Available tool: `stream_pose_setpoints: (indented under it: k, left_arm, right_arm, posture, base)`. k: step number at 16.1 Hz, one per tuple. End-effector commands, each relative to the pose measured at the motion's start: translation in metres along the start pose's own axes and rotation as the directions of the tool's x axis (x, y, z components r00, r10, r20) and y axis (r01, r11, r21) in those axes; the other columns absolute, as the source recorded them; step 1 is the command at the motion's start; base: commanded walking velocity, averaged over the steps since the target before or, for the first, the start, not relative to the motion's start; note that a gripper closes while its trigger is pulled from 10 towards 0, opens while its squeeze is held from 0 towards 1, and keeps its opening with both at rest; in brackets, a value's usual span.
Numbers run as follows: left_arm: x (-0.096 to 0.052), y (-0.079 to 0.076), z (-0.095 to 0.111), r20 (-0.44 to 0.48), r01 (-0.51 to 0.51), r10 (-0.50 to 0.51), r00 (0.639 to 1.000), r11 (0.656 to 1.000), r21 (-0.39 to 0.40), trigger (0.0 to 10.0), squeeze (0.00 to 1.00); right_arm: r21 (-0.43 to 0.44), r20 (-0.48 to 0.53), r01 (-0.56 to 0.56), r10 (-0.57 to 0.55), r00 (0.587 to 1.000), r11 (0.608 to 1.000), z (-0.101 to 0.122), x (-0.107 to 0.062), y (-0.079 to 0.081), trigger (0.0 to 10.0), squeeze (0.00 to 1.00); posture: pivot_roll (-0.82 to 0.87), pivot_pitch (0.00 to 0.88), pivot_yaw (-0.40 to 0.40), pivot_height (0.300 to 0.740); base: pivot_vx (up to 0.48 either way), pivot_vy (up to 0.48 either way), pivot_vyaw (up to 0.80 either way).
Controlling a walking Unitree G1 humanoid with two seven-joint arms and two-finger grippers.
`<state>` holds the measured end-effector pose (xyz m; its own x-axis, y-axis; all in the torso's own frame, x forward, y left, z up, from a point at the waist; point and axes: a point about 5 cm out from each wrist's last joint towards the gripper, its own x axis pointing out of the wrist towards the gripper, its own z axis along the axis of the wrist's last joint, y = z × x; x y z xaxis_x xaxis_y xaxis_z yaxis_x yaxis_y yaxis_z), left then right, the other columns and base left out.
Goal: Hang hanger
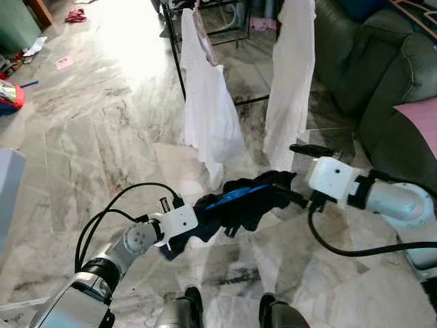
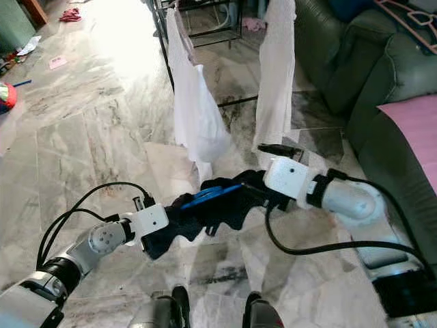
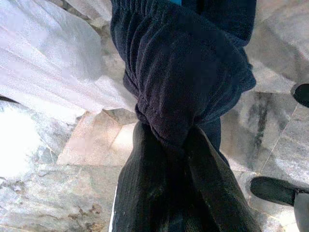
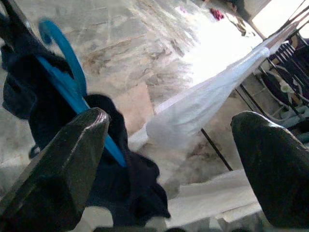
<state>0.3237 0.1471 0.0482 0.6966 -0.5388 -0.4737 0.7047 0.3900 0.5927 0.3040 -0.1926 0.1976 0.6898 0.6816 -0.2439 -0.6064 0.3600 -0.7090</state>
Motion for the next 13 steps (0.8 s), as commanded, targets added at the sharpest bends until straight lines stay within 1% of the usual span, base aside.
stream_pose_setpoints:
  k: [1, 3, 5, 6, 8, 9, 10, 11, 12, 13]
  left_arm:
    - [-0.004, -0.001, -0.005, 0.0, 0.001, -0.001, 1.0, 1.0, -0.008, 0.0, 0.0]
    - [-0.004, 0.001, -0.002, 0.029, 0.006, -0.005, 1.0, 1.0, -0.014, 0.0, 0.0]
    - [-0.005, 0.004, 0.0, 0.049, 0.018, -0.017, 0.999, 1.0, -0.008, 0.0, 0.0]
    - [-0.006, 0.007, 0.002, 0.058, 0.016, -0.016, 0.998, 1.0, -0.003, 0.0, 0.0]
    - [-0.007, 0.012, 0.003, 0.068, 0.013, -0.013, 0.998, 1.0, 0.005, 0.0, 0.0]
    - [-0.008, 0.015, 0.005, 0.084, 0.012, -0.012, 0.996, 1.0, 0.007, 0.0, 0.0]
    - [-0.008, 0.016, 0.007, 0.1, 0.016, -0.017, 0.995, 1.0, 0.013, 0.0, 0.0]
    - [-0.008, 0.018, 0.012, 0.135, 0.025, -0.03, 0.99, 0.999, 0.034, 0.0, 0.0]
    - [-0.008, 0.019, 0.019, 0.175, 0.036, -0.045, 0.984, 0.998, 0.054, 0.0, 0.0]
    - [-0.007, 0.019, 0.022, 0.195, 0.043, -0.054, 0.979, 0.997, 0.062, 0.0, 0.0]
  right_arm:
    - [0.001, -0.017, 0.016, -0.016, 1.0, 1.0, -0.006, -0.007, -0.003, 10.0, 1.0]
    - [-0.002, -0.093, 0.026, -0.026, 0.995, 1.0, -0.021, -0.024, -0.008, 10.0, 1.0]
    - [0.001, -0.174, -0.007, 0.007, 0.985, 1.0, -0.035, -0.044, -0.009, 10.0, 1.0]
    - [0.012, -0.227, -0.034, 0.036, 0.973, 0.999, -0.044, -0.054, -0.006, 10.0, 1.0]
    - [0.083, -0.277, -0.089, 0.109, 0.955, 0.993, -0.055, -0.068, 0.004, 10.0, 1.0]
    - [0.121, -0.332, -0.143, 0.176, 0.927, 0.982, -0.067, -0.077, 0.018, 10.0, 1.0]
    - [0.142, -0.332, -0.151, 0.191, 0.924, 0.978, -0.069, -0.079, 0.025, 10.0, 1.0]
    - [0.156, -0.316, -0.161, 0.204, 0.926, 0.974, -0.069, -0.077, 0.031, 10.0, 1.0]
    - [0.157, -0.311, -0.179, 0.22, 0.925, 0.971, -0.07, -0.074, 0.036, 10.0, 1.0]
    - [0.144, -0.314, -0.187, 0.224, 0.923, 0.972, -0.07, -0.073, 0.037, 10.0, 1.0]
  posture:
    - [-0.02, 0.265, 0.085, 0.74]
    - [-0.02, 0.266, 0.082, 0.74]
    - [-0.02, 0.267, 0.081, 0.74]
    - [-0.02, 0.267, 0.081, 0.74]
    - [-0.02, 0.268, 0.08, 0.74]
    - [-0.02, 0.27, 0.08, 0.74]
    - [-0.02, 0.27, 0.081, 0.74]
    - [-0.02, 0.272, 0.082, 0.74]
    - [-0.02, 0.273, 0.082, 0.74]
    - [-0.02, 0.273, 0.083, 0.74]
  base:
    - [0.0, 0.0, 0.0]
    - [0.0, 0.0, 0.0]
    - [0.0, 0.0, 0.0]
    - [0.0, 0.0, 0.0]
    - [0.0, 0.0, 0.0]
    - [0.0, 0.0, 0.0]
    - [0.0, 0.0, 0.0]
    - [0.0, 0.0, 0.0]
    - [0.0, 0.0, 0.0]
    - [0.0, 0.0, 0.0]
